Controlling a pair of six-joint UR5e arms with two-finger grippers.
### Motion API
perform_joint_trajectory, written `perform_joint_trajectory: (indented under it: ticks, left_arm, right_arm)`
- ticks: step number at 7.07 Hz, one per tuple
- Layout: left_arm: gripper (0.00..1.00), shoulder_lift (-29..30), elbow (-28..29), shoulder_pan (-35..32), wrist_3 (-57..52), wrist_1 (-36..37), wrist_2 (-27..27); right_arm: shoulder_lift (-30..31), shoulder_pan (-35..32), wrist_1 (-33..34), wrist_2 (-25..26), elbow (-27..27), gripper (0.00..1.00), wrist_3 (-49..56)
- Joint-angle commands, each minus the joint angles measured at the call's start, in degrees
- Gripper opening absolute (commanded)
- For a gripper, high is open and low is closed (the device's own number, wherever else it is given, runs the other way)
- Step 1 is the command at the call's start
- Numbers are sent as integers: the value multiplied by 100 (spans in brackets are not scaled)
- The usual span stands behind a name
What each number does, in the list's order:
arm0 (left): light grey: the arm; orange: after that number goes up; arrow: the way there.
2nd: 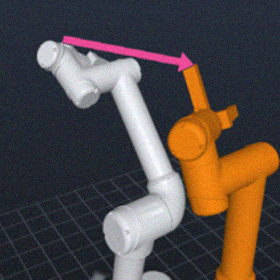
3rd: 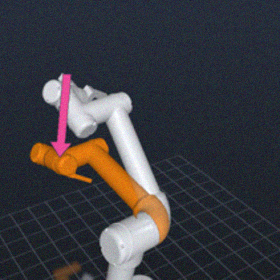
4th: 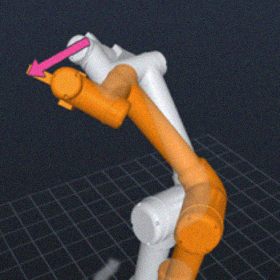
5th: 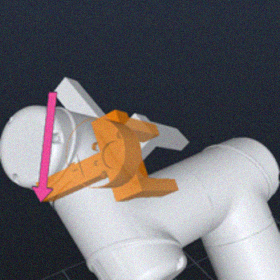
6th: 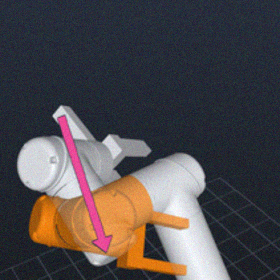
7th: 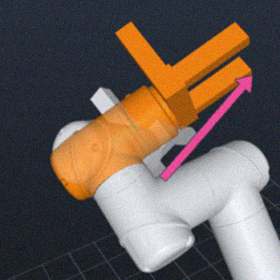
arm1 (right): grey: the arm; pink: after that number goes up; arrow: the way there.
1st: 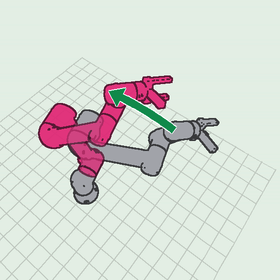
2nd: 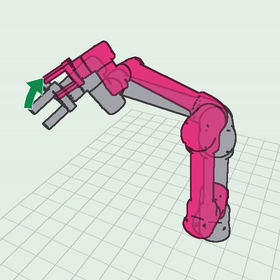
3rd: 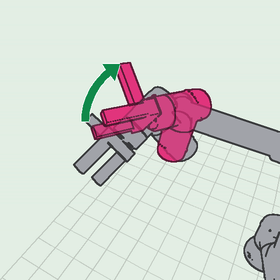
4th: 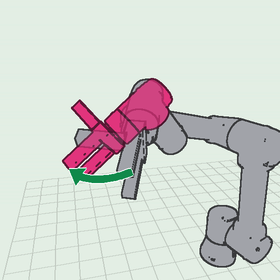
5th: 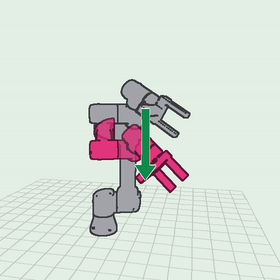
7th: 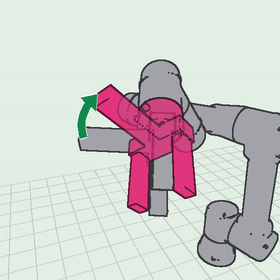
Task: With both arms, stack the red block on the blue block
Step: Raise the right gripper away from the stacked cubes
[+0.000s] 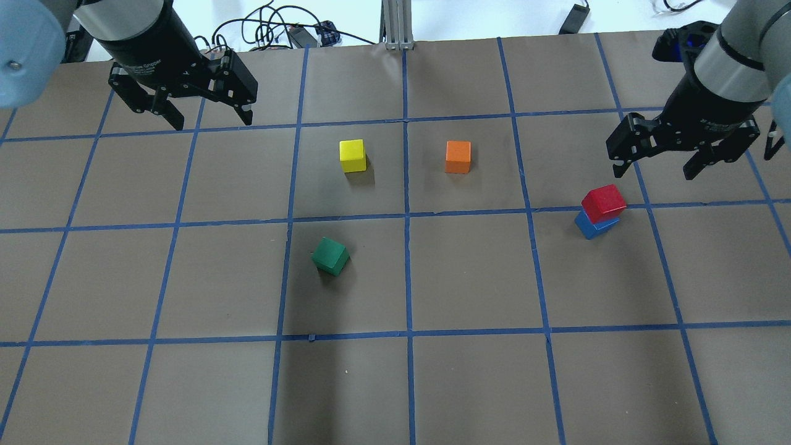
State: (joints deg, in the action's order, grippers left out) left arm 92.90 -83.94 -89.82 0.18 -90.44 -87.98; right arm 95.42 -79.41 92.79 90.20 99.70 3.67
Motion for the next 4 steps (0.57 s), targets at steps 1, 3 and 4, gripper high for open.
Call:
perform_joint_trajectory:
  ticks: [1, 3, 4]
  left_arm:
    - [100, 0, 1, 0, 0, 0, 0]
    - [100, -9, -17, 0, 9, 0, 0]
    - [100, 0, -8, 0, 9, 0, 0]
  right_arm:
    - [12, -625, -86, -29, -65, 100, -725]
    - [-32, -944, -77, -64, -47, 100, -736]
    - [-32, -954, -103, -142, -47, 100, -736]
